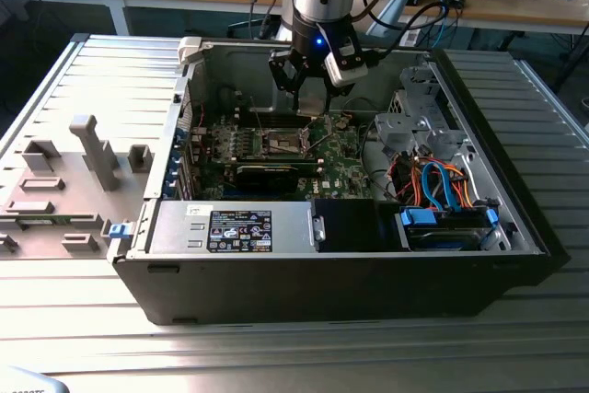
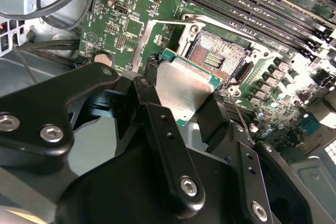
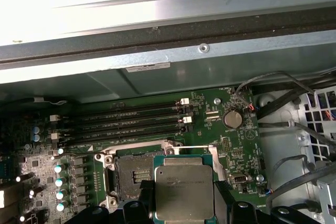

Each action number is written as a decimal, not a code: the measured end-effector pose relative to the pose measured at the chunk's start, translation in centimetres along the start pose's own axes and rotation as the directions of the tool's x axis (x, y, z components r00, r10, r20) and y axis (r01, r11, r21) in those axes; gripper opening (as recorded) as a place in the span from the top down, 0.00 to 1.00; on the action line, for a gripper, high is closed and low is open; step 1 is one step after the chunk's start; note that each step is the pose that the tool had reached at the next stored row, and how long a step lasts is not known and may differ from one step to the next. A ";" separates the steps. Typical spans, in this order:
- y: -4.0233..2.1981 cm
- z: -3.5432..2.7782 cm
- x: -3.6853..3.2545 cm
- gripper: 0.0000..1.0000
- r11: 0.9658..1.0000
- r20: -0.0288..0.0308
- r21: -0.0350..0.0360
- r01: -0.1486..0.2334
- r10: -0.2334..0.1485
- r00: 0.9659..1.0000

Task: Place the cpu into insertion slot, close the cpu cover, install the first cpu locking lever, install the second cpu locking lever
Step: 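Place the cpu into insertion slot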

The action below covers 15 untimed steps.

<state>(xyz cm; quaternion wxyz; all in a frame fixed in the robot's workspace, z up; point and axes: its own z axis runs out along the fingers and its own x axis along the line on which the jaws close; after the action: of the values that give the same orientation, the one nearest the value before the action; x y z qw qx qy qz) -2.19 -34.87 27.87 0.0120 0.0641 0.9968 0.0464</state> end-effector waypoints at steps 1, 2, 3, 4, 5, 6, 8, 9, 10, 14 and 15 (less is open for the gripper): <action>0.00 0.00 0.00 0.46 1.000 0.000 0.000 -0.001 0.001 1.000; 0.00 0.00 0.00 0.46 1.000 0.000 0.000 -0.001 0.001 1.000; 0.00 0.00 0.00 0.46 1.000 0.000 0.000 -0.002 0.002 1.000; 0.00 0.00 0.00 0.46 1.000 0.000 0.000 -0.003 0.003 1.000; 0.00 0.00 0.00 0.46 1.000 0.000 0.000 -0.003 0.003 1.000; 0.00 0.00 0.00 0.46 1.000 0.000 0.000 -0.004 0.004 1.000; 0.00 0.00 0.00 0.46 1.000 0.000 0.000 -0.005 0.005 1.000; 0.00 0.00 0.00 0.46 1.000 0.000 0.000 -0.005 0.005 1.000; 0.00 0.01 0.00 0.46 1.000 0.000 0.000 -0.005 0.005 1.000; 0.00 0.01 0.00 0.46 1.000 0.001 0.000 -0.008 0.008 1.000; 0.00 0.01 0.00 0.46 1.000 0.001 0.000 -0.008 0.008 1.000</action>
<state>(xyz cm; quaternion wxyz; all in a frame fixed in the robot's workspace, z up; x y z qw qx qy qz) -2.19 -34.87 27.86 0.0122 0.0681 0.9965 0.0463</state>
